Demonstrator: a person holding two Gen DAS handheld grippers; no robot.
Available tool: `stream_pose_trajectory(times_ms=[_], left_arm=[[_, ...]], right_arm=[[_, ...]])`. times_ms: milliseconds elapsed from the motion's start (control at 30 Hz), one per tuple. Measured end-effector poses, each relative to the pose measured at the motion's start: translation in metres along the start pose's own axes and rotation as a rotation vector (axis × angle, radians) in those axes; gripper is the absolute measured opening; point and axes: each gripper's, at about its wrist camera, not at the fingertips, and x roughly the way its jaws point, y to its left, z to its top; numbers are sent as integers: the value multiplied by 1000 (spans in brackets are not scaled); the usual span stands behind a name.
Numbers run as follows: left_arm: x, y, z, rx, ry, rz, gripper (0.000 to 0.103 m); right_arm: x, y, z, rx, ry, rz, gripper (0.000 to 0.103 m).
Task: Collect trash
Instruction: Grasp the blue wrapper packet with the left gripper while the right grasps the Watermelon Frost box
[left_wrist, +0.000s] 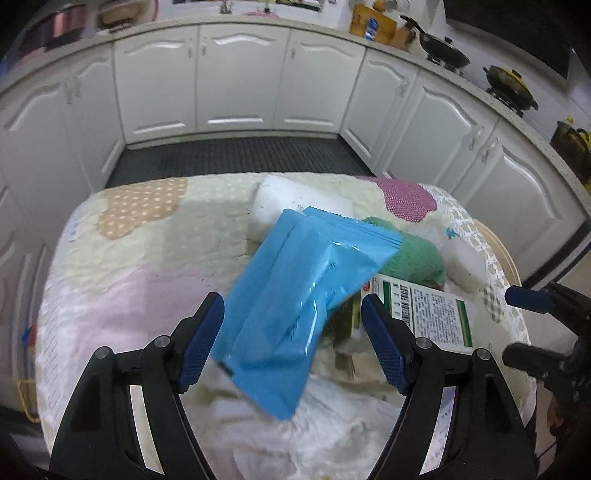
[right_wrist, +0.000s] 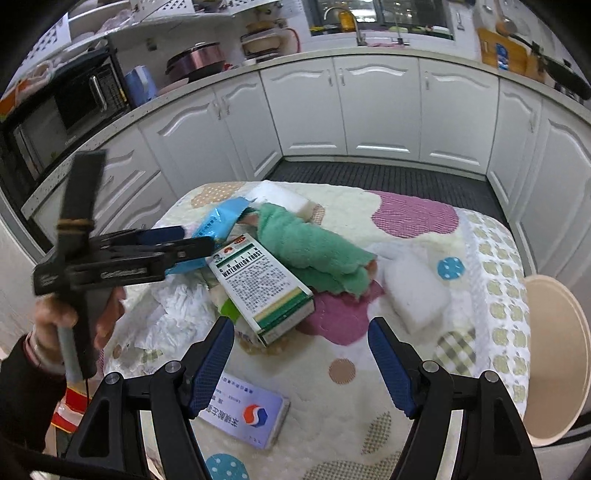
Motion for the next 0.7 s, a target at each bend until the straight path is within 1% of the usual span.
stream_pose_trajectory(times_ms=[133,233,267,300,333,367,400,467,500,600,700], left_arm=[[13,7,10,-20,24,-78,76],[17,11,12,-36,33,-115,74],[17,12,12,-38,37,-124,63],[17,12,12,-33,42,-133,59],[14,12,11,-25,42,-133,56],[12,12,11,-19,38,-127,50],[8,11,10,-9,39,-112,46],[1,13,10,-1,31,-74,35],[-3,15,10,-4,29,-61,35],[-17,22,9,-22,14,-59,35],[-30,25,7,-28,-2,-48,34]], right_arm=[[8,5,7,-50,12,-3,73],[16,10,14,-87,15,4,73],[18,12,16,-103,13,6,73],[22,15,20,-127,11,6,74],[25,17,22,-147,11,4,75],[28,20,24,-165,16,4,77],[34,23,26,-187,27,5,77],[42,28,29,-217,46,10,77],[48,31,32,-238,58,10,77],[61,37,37,-283,91,16,77],[77,40,38,-298,146,39,77]])
